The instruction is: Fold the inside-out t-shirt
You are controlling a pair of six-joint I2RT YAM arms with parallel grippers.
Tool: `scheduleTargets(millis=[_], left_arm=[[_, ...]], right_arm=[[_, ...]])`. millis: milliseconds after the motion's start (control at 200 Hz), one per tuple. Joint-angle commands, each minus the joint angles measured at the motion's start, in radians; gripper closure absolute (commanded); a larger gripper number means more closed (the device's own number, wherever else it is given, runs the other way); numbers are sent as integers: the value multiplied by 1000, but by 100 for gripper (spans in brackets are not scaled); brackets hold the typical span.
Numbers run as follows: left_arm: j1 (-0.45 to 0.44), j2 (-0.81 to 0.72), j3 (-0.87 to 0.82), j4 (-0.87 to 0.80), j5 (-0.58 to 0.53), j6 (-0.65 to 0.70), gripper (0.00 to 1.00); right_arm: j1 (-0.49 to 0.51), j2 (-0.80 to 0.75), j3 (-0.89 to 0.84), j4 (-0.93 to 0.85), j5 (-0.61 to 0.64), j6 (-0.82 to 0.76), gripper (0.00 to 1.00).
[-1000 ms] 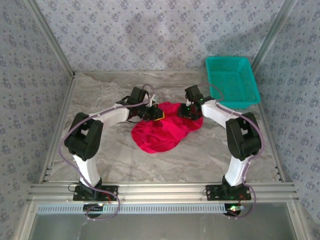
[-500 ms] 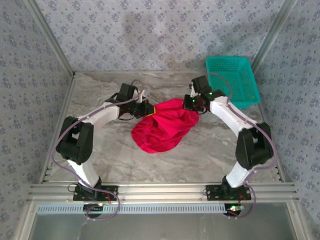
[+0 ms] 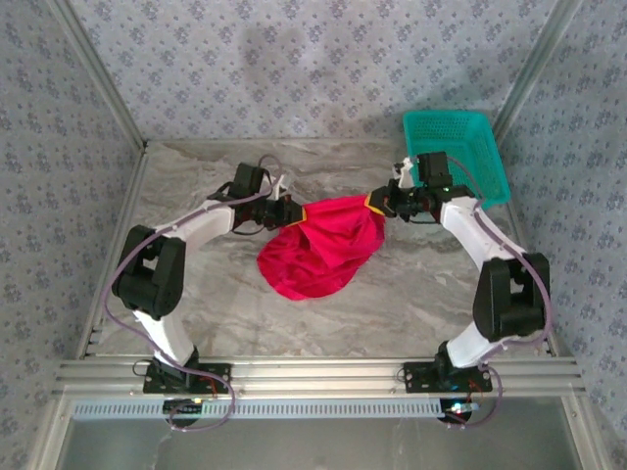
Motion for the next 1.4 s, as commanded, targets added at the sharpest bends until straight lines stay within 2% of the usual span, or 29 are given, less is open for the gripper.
scheduleTargets(millis=[0, 100, 255, 460, 560, 750, 790, 850, 959, 1034, 1149, 1234, 1319, 1394], left_arm=[[-10, -64, -31, -13, -43, 69, 75], [-77, -141, -50, -10, -121, 165, 62], [-181, -177, -73, 72, -176, 219, 55], [-278, -49, 27, 58, -228, 276, 49], [-292, 22, 79, 44, -245, 298, 45], [-295, 110, 145, 53, -283, 298, 45], [-295, 121, 157, 52, -282, 295, 47], [-294, 134, 176, 36, -279, 295, 55], [-280, 137, 226, -37, -249, 295, 86], [-264, 108, 261, -95, -212, 284, 100], [-228, 20, 290, -133, -141, 219, 100], [-178, -37, 292, -110, -42, 111, 100], [-123, -83, 241, 42, 106, -45, 100], [-88, -110, 172, 199, 187, -170, 100]], right_arm=[[5, 30, 51, -56, 72, 8, 100], [32, 51, 69, -48, 79, 24, 100], [54, 70, 92, -58, 81, 24, 100], [56, 67, 103, -61, 69, 24, 100], [56, 62, 107, -62, 70, 24, 100], [62, 57, 102, -54, 72, 52, 100], [62, 60, 99, -54, 73, 51, 100], [60, 63, 97, -56, 72, 49, 100], [53, 67, 97, -68, 73, 40, 100], [40, 75, 106, -96, 84, 1, 100], [18, 119, 153, -169, 120, -69, 100], [14, 171, 203, -219, 160, -117, 99], [13, 228, 241, -237, 179, -134, 94], [13, 264, 263, -231, 177, -132, 91]])
